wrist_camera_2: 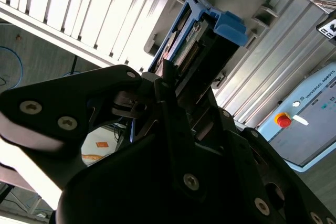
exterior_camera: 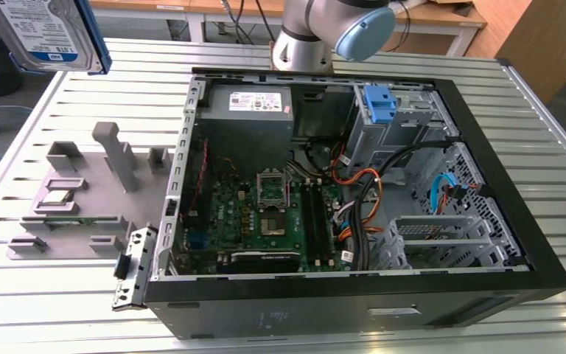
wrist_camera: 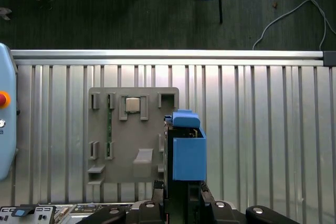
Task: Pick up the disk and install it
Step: 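Pick up the disk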
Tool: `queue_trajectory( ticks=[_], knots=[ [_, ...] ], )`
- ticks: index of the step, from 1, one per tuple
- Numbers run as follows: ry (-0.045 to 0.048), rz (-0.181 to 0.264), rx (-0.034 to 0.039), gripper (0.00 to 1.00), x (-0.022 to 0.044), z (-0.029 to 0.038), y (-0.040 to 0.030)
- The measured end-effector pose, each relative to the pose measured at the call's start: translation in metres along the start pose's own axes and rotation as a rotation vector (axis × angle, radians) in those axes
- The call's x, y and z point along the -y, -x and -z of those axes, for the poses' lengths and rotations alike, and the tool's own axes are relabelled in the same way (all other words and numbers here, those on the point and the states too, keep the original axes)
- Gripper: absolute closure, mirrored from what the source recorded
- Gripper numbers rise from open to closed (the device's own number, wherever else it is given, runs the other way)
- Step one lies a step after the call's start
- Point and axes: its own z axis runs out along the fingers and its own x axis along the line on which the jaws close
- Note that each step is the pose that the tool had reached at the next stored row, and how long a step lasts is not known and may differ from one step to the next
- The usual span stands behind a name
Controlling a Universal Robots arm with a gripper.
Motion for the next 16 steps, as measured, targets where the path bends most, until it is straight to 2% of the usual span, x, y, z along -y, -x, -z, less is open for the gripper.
queue_trajectory(
  ticks=[6, 16],
  knots=[
    [0.0000, 0.000, 0.0000, 0.65, 0.0039, 0.0000, 0.0001],
    [0.0000, 0.000, 0.0000, 0.65, 0.0206, 0.0004, 0.0005]
  ],
)
